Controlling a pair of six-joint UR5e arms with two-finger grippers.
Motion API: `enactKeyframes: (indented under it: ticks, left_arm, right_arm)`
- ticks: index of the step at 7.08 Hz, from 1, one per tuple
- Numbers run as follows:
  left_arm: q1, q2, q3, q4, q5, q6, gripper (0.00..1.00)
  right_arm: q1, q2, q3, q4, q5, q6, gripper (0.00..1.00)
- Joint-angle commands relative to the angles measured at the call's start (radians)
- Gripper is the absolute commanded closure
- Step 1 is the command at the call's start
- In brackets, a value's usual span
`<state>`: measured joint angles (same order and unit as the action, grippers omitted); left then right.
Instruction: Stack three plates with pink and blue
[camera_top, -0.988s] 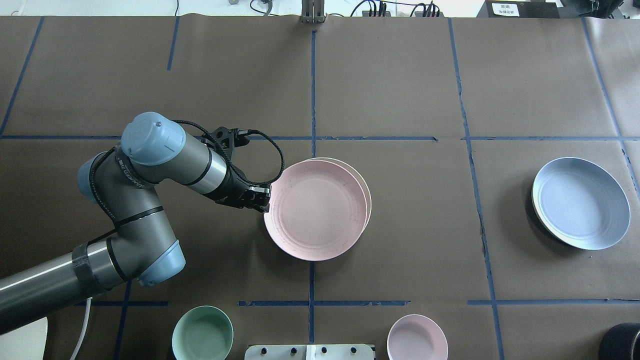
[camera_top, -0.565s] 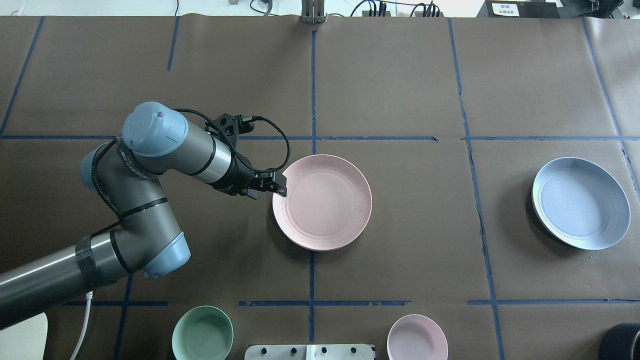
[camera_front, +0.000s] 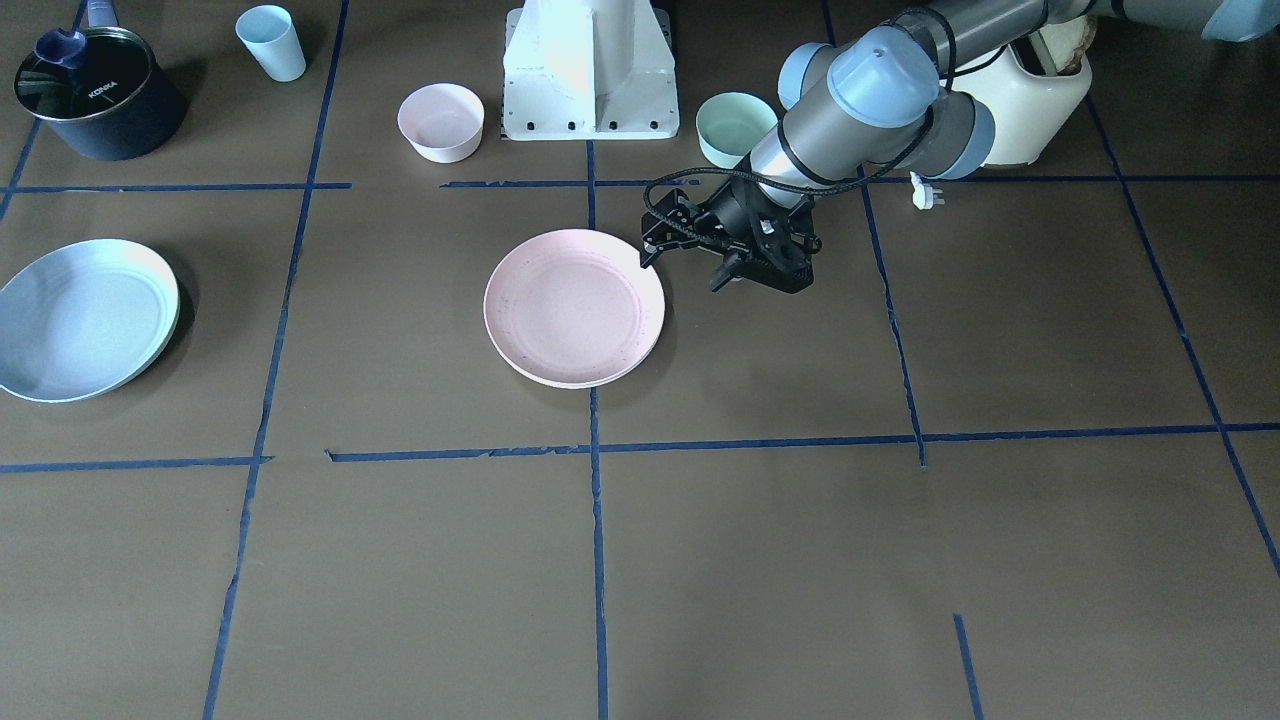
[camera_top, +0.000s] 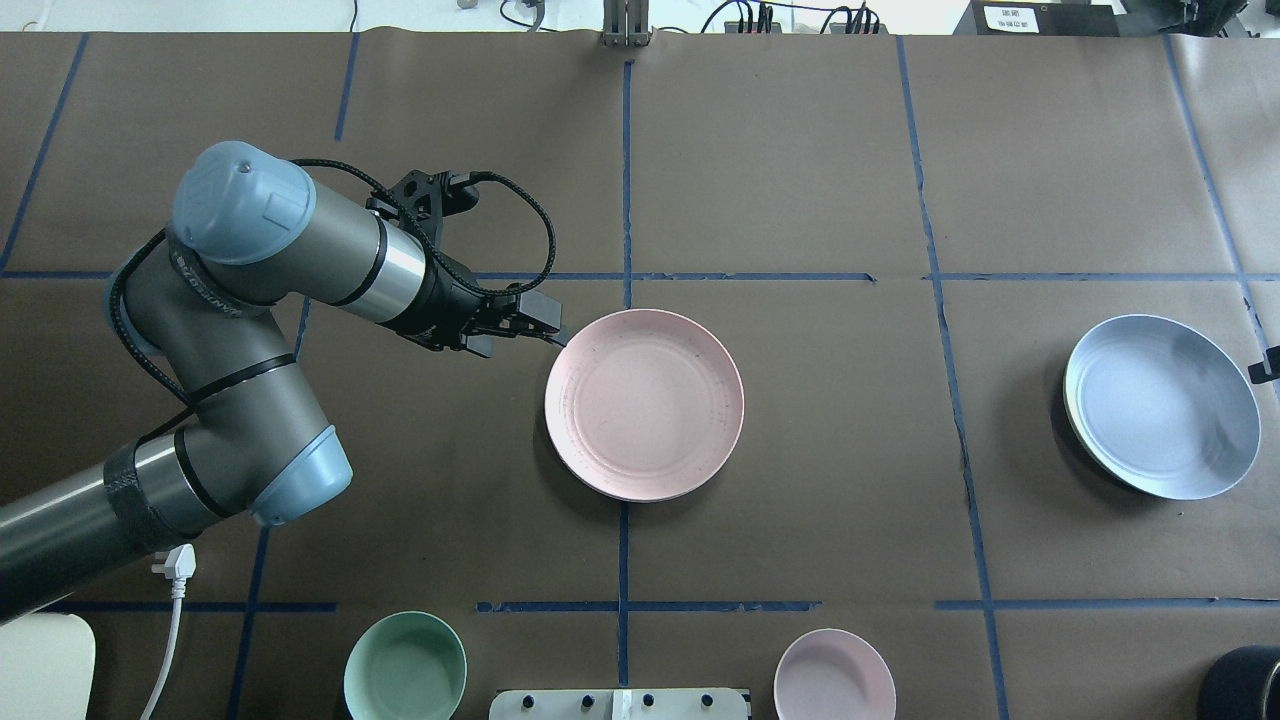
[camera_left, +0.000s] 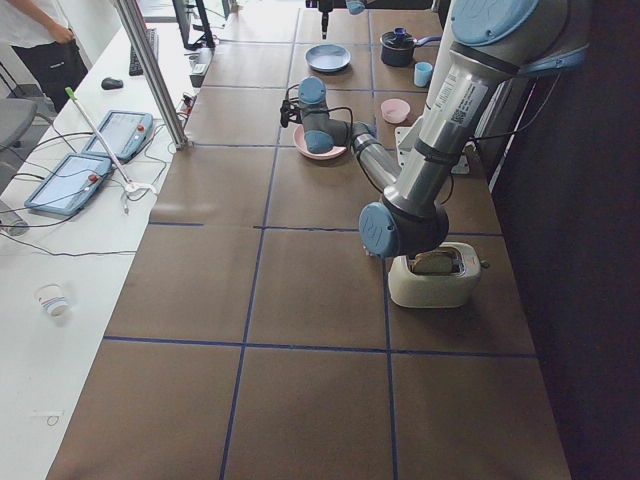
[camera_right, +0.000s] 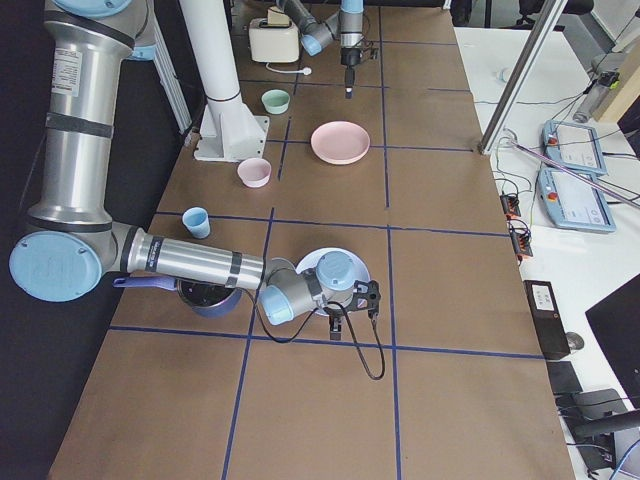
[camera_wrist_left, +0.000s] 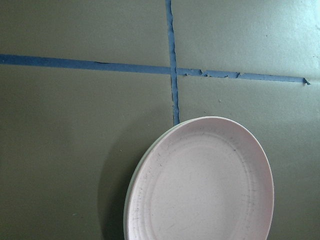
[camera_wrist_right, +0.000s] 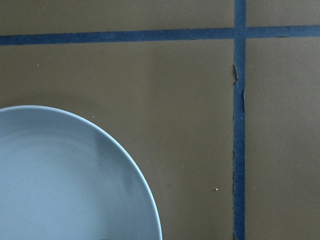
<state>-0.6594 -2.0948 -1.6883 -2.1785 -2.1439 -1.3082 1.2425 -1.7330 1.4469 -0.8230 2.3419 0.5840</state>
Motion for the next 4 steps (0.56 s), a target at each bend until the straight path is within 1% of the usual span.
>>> enactKeyframes:
  ticks: [1, 2, 3, 4]
  left_arm:
    - [-0.003, 0.002, -0.004, -0.001, -0.001, -0.002, 0.00]
    - [-0.003, 0.010, -0.004, -0.006, -0.001, -0.002, 0.00]
    - [-0.003, 0.010, -0.005, -0.007, -0.001, -0.002, 0.00]
    - [-0.003, 0.010, -0.005, -0.007, -0.001, -0.002, 0.00]
  right_arm:
    - [-0.057, 0.007, -0.079, 0.183, -0.032, 0.146, 0.10]
    - [-0.058, 0.007, -0.082, 0.188, -0.032, 0.155, 0.14]
    - [-0.061, 0.007, -0.086, 0.186, -0.032, 0.152, 0.40]
    - [-0.061, 0.007, -0.080, 0.188, -0.018, 0.149, 0.96]
